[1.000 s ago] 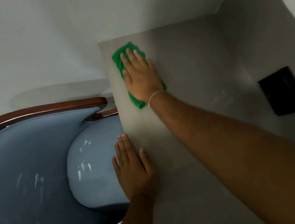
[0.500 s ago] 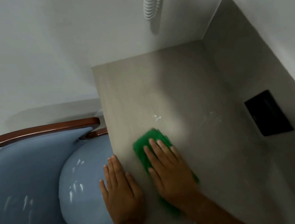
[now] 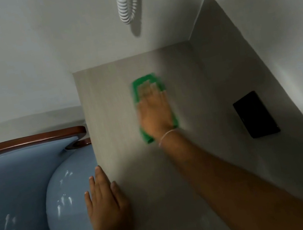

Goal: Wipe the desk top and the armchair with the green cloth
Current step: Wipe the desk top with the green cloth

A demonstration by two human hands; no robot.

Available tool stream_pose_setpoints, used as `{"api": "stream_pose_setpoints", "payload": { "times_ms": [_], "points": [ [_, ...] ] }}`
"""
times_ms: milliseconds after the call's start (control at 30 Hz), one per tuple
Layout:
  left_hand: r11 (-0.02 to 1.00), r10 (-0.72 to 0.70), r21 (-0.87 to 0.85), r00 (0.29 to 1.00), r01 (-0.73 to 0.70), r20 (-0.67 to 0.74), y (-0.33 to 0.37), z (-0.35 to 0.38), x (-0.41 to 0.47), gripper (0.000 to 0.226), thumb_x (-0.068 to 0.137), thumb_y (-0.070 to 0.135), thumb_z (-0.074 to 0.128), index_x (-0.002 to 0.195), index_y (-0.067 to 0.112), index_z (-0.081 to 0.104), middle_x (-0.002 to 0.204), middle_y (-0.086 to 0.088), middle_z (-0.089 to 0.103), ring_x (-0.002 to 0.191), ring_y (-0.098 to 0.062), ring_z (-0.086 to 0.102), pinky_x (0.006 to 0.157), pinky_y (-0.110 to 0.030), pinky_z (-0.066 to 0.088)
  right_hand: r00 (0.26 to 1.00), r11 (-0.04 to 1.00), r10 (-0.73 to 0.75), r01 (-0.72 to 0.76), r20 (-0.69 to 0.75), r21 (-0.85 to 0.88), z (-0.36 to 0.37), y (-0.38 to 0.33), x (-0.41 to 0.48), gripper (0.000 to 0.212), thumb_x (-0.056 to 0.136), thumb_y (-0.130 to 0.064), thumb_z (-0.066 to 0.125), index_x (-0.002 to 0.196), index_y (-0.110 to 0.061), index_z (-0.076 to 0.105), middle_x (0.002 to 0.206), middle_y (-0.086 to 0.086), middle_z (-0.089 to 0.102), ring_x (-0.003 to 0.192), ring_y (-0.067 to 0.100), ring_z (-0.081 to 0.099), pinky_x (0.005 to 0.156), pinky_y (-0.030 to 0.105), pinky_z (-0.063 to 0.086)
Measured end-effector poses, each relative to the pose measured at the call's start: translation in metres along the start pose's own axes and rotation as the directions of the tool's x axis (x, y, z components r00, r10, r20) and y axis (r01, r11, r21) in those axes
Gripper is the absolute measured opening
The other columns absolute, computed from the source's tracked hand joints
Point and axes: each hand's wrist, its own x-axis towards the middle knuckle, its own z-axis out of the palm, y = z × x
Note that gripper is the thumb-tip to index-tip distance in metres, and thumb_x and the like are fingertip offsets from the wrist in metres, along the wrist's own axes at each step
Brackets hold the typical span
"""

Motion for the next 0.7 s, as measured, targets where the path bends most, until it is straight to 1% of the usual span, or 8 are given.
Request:
{"api": "stream_pose_setpoints", "payload": {
  "times_ms": [67,133,233,333,400,500,600,700],
  "points": [
    [1.000,-0.011,0.011,1.000,0.011,0.003,-0.001,0.000,0.000,0.070,0.107,0.047,0.018,0.172,0.022,0.015,0.178,-0.002,0.029,0.167,-0.024,0.020,0.136,-0.050,0.009,0.979,0.978,-0.203,0.202,0.023,0.048,0.017,-0.065,-0.042,0.062,0.109,-0.039,0.027,0.166,-0.018,0.018,0.175,0.008,0.014,0.163,0.029,0.011,0.132,0.051,0.013],
    [0.999,-0.013,0.031,0.999,0.012,0.030,-0.003,0.000,-0.001,0.071,0.105,0.045,0.018,0.172,0.022,0.015,0.179,-0.002,0.027,0.167,-0.023,0.019,0.136,-0.052,0.010,0.943,0.941,-0.329,0.325,0.041,0.090,0.028,-0.100,-0.083,0.062,0.109,-0.040,0.031,0.166,-0.020,0.020,0.176,0.006,0.015,0.163,0.025,0.011,0.131,0.048,0.014],
    [0.999,-0.016,0.037,0.999,0.014,0.036,-0.003,-0.001,0.000,0.073,0.103,0.044,0.017,0.172,0.023,0.014,0.180,-0.001,0.025,0.167,-0.023,0.019,0.135,-0.053,0.010,0.913,0.907,-0.408,0.404,0.009,0.117,0.026,-0.094,-0.084,0.059,0.109,-0.044,0.032,0.164,-0.024,0.031,0.174,0.000,0.023,0.162,0.019,0.018,0.131,0.044,0.013],
    [0.999,-0.041,0.020,0.999,0.041,0.017,0.002,-0.002,0.001,0.074,0.102,0.047,0.016,0.172,0.024,0.014,0.179,0.001,0.026,0.166,-0.024,0.023,0.136,-0.052,0.010,0.888,0.890,-0.455,0.454,0.069,0.030,0.009,-0.062,-0.034,0.061,0.108,-0.050,0.027,0.165,-0.027,0.027,0.175,-0.002,0.020,0.162,0.018,0.017,0.131,0.047,0.016],
    [0.998,-0.048,0.028,0.999,0.048,0.024,0.005,-0.002,0.000,0.074,0.102,0.047,0.016,0.172,0.025,0.012,0.179,0.000,0.026,0.166,-0.024,0.022,0.137,-0.050,0.008,0.924,0.927,-0.375,0.373,0.075,0.044,-0.002,-0.028,0.015,0.061,0.109,-0.050,0.026,0.166,-0.027,0.023,0.175,-0.002,0.017,0.163,0.018,0.015,0.130,0.049,0.018],
    [0.999,-0.042,0.034,0.999,0.042,0.024,0.009,-0.002,-0.002,0.072,0.104,0.045,0.014,0.173,0.025,0.008,0.180,0.000,0.024,0.167,-0.023,0.020,0.137,-0.048,0.006,0.991,0.991,-0.132,0.132,0.012,0.028,-0.024,0.048,0.085,0.060,0.110,-0.045,0.030,0.166,-0.023,0.024,0.175,0.002,0.018,0.163,0.023,0.016,0.131,0.046,0.016],
    [0.999,-0.022,0.044,1.000,0.021,0.023,0.011,-0.004,-0.004,0.071,0.106,0.044,0.014,0.173,0.022,0.008,0.180,-0.002,0.024,0.167,-0.023,0.019,0.137,-0.045,0.004,0.994,0.994,0.112,-0.112,-0.012,0.004,-0.036,0.127,0.107,0.061,0.110,-0.041,0.027,0.166,-0.018,0.021,0.175,0.007,0.017,0.163,0.027,0.014,0.132,0.049,0.015],
    [0.999,-0.017,0.032,1.000,0.016,0.021,0.011,-0.005,-0.005,0.070,0.106,0.043,0.015,0.173,0.021,0.009,0.179,-0.005,0.025,0.167,-0.025,0.021,0.137,-0.045,0.003,0.977,0.977,0.214,-0.214,0.000,-0.003,-0.036,0.153,0.073,0.062,0.110,-0.041,0.023,0.167,-0.018,0.016,0.176,0.008,0.015,0.163,0.026,0.012,0.132,0.051,0.014]
  ]
}}
